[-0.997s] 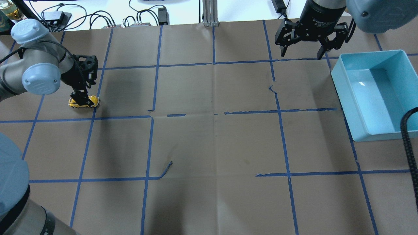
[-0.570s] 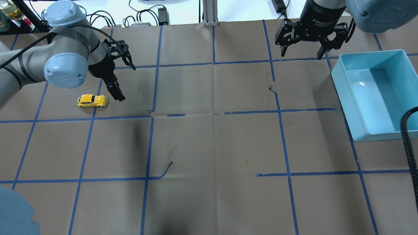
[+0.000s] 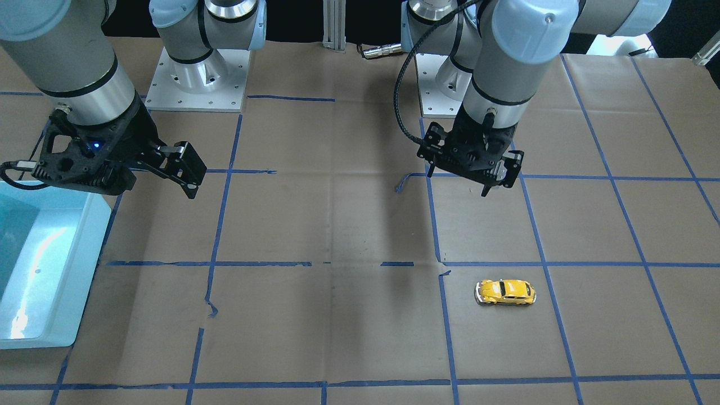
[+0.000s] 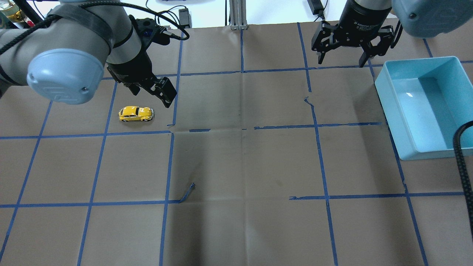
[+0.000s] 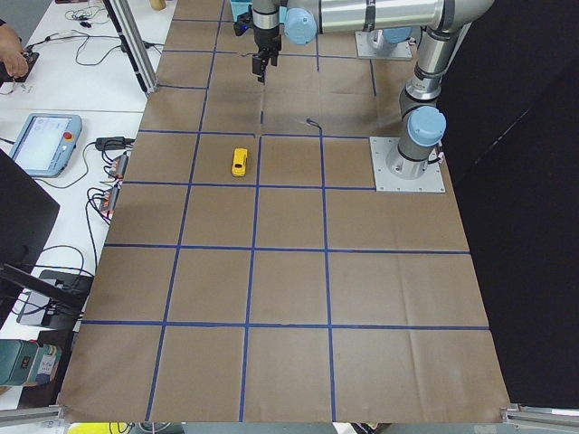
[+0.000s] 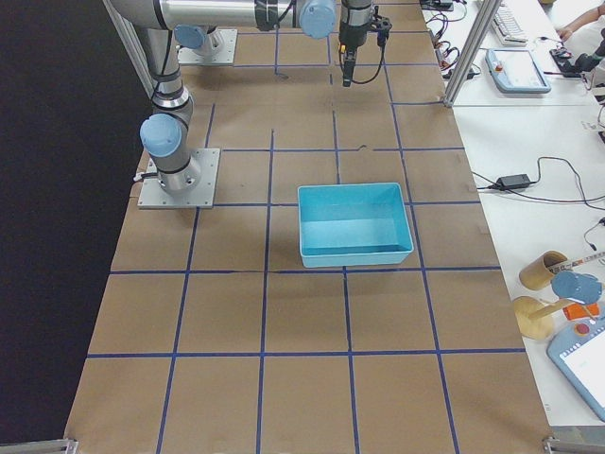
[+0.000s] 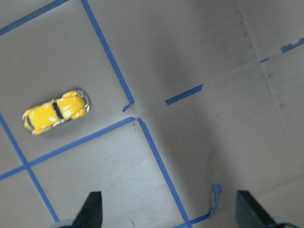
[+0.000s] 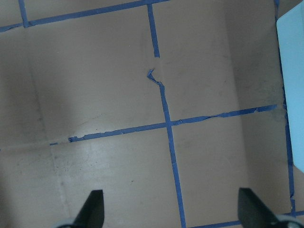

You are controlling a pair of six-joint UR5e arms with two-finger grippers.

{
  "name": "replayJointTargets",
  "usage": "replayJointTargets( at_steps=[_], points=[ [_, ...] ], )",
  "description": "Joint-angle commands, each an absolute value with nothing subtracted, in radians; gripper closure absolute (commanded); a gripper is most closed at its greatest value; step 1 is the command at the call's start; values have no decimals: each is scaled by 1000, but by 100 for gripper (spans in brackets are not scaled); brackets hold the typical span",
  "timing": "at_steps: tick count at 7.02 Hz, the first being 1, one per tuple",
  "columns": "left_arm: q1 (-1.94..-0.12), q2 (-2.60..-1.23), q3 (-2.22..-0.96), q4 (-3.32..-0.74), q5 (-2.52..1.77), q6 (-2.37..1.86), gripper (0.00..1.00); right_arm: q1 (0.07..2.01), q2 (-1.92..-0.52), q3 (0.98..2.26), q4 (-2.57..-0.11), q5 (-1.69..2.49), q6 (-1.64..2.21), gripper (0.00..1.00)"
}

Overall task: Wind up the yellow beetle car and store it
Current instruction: 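Open the left gripper and lift it off the car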

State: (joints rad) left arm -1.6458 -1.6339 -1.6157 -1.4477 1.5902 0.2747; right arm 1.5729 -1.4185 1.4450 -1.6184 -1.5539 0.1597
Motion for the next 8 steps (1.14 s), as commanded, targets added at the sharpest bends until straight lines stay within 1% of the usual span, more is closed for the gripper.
replayJointTargets(
  at_steps=[1,2,3,4,8],
  points=[
    [-1626,-1650,-1513,-1561,1650,103,0,1574,-1417,1447,-1618,-1554,160,0],
    [-1583,-1666,-1462,-1651,1641,95,0,1574,-1417,1445,-1620,-1555,160,0],
    [-1572,-1660,-1453,-1658,1599,92,0,1572,-1417,1445,-1623,-1555,158,0],
    [-1572,-1635,-1453,-1655,1606,97,0,1572,-1417,1445,-1624,-1555,158,0],
    [-1569,-1615,-1477,-1655,1595,113,0,1568,-1416,1459,-1664,-1557,112,0]
  ],
)
